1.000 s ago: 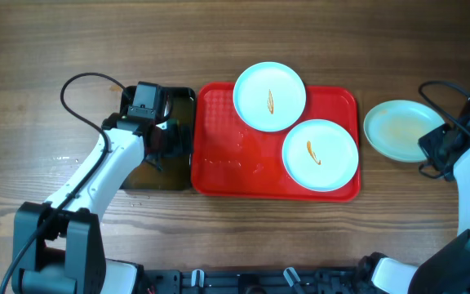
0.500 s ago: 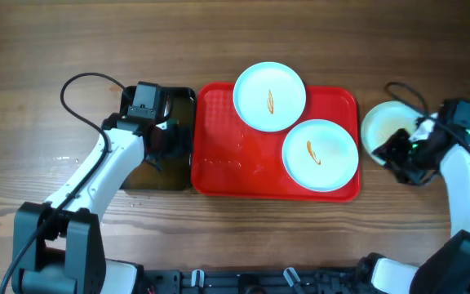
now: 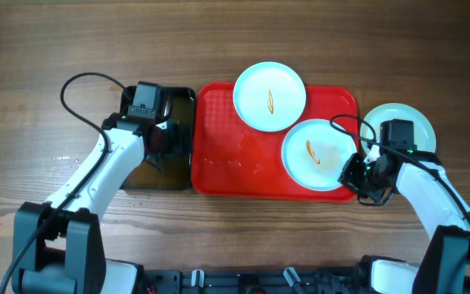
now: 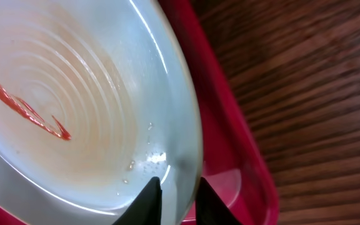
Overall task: Clean dirty plates on tray and stack at the side
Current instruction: 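Set the plate down on the table right of the tray, release, then move right gripper to the lower-left plate rim and pinch it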
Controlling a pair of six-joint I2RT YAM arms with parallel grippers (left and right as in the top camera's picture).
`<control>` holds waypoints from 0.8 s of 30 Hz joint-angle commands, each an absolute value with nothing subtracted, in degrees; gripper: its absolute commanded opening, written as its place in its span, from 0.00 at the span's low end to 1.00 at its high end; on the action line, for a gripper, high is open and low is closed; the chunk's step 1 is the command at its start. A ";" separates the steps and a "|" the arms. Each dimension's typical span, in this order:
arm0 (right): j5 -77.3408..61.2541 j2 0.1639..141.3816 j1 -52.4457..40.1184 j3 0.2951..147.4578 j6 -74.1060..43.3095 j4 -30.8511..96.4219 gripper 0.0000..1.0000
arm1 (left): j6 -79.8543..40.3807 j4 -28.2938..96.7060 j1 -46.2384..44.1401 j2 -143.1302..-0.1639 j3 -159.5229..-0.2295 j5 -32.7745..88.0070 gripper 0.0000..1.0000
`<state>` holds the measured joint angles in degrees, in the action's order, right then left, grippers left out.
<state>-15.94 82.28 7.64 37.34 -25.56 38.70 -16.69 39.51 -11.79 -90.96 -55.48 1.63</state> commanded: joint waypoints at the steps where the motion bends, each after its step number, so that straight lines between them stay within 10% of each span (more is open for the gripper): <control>1: -15.46 82.19 4.80 36.60 -25.67 37.21 0.04 | -17.19 39.40 -11.73 -90.76 -55.44 2.35 1.00; 16: -23.24 70.57 2.76 37.67 -21.32 36.42 0.04 | -17.19 39.44 -11.73 -90.76 -55.44 2.35 1.00; 24: -8.40 69.52 -17.82 38.68 -24.75 29.02 0.04 | -17.19 39.44 -11.79 -90.76 -55.44 2.35 1.00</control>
<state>-16.32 69.45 -13.47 37.10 -22.65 29.85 -16.69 39.51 -11.79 -90.96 -55.48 1.63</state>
